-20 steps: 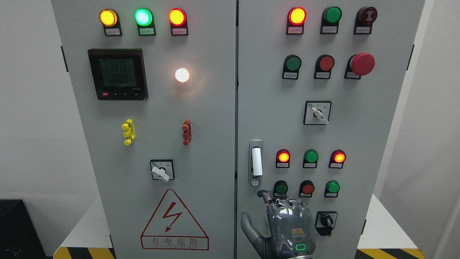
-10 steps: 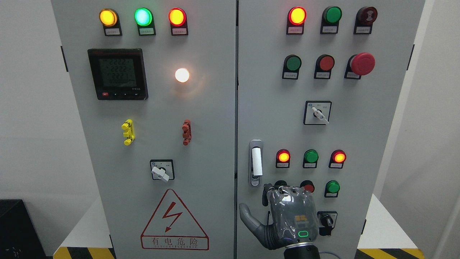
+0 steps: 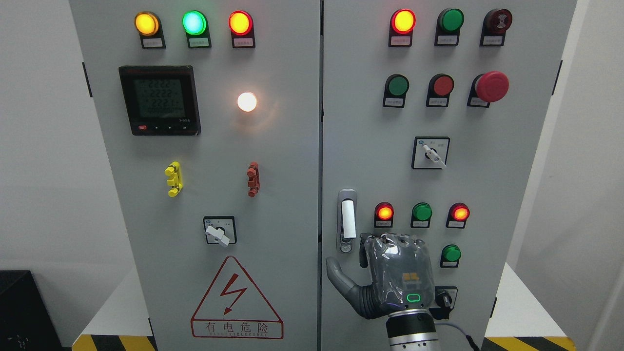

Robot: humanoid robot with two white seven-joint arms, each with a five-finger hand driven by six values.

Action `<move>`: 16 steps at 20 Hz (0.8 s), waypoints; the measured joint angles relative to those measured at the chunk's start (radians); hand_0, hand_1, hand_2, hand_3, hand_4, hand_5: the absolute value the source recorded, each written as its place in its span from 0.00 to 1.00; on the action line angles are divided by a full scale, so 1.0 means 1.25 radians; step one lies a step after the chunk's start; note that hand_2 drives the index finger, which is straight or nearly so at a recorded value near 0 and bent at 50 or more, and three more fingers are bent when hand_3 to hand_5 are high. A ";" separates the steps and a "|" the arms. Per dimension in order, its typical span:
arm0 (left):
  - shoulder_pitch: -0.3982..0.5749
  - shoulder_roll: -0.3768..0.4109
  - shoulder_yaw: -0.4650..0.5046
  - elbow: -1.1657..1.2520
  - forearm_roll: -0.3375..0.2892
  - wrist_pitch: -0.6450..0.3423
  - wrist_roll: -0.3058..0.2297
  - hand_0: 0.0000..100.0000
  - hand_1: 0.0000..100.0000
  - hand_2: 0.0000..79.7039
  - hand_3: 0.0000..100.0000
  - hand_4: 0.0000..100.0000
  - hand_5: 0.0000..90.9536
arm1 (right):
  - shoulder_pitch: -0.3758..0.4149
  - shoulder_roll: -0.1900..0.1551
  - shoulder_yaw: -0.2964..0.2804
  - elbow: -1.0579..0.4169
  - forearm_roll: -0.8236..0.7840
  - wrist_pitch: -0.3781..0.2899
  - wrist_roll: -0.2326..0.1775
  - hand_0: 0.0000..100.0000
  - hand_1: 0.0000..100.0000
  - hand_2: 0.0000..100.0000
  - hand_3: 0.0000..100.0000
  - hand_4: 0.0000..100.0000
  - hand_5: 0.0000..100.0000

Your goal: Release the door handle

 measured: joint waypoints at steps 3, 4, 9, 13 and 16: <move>0.000 0.000 0.000 0.000 0.000 0.000 0.000 0.00 0.00 0.03 0.08 0.01 0.00 | -0.018 0.000 -0.002 0.005 0.000 0.001 0.002 0.17 0.31 0.81 1.00 0.98 0.97; 0.000 0.000 0.000 0.000 0.000 0.000 0.000 0.00 0.00 0.03 0.08 0.01 0.00 | -0.023 0.000 -0.003 0.007 0.000 0.001 0.003 0.17 0.32 0.81 1.00 0.98 0.97; 0.000 0.000 0.000 0.000 0.000 0.000 0.000 0.00 0.00 0.03 0.08 0.01 0.00 | -0.039 0.000 -0.008 0.017 0.000 0.002 0.009 0.17 0.33 0.81 1.00 0.98 0.97; 0.000 0.000 0.000 0.000 0.000 0.000 0.000 0.00 0.00 0.03 0.08 0.01 0.00 | -0.049 0.000 -0.014 0.025 0.001 0.002 0.011 0.15 0.35 0.81 1.00 0.98 0.97; 0.000 0.000 0.000 0.000 0.000 0.000 0.000 0.00 0.00 0.03 0.09 0.01 0.00 | -0.054 0.001 -0.019 0.029 0.001 0.002 0.012 0.16 0.36 0.81 1.00 0.98 0.97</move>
